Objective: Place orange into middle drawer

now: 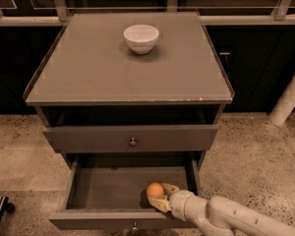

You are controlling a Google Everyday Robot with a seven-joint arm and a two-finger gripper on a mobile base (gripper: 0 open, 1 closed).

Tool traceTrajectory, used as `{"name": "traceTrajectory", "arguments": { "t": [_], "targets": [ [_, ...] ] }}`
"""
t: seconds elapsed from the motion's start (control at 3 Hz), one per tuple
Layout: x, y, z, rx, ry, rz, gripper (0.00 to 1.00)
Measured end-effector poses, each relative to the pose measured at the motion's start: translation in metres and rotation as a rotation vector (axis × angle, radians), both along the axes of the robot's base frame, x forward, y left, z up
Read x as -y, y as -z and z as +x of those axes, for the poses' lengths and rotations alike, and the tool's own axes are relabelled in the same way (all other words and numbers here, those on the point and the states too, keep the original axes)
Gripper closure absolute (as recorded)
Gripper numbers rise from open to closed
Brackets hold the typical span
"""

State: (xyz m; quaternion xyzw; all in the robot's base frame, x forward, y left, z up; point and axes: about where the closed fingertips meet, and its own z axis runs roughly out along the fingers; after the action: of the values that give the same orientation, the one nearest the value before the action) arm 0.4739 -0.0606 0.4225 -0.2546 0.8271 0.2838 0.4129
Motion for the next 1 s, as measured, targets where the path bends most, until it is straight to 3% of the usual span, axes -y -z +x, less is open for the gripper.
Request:
{"name": "traceTrajectory", "arguments": {
  "t": [1.0],
  "targets": [
    [-0.0001,0.0,0.0,0.0,0.0,0.0,0.13]
  ]
}}
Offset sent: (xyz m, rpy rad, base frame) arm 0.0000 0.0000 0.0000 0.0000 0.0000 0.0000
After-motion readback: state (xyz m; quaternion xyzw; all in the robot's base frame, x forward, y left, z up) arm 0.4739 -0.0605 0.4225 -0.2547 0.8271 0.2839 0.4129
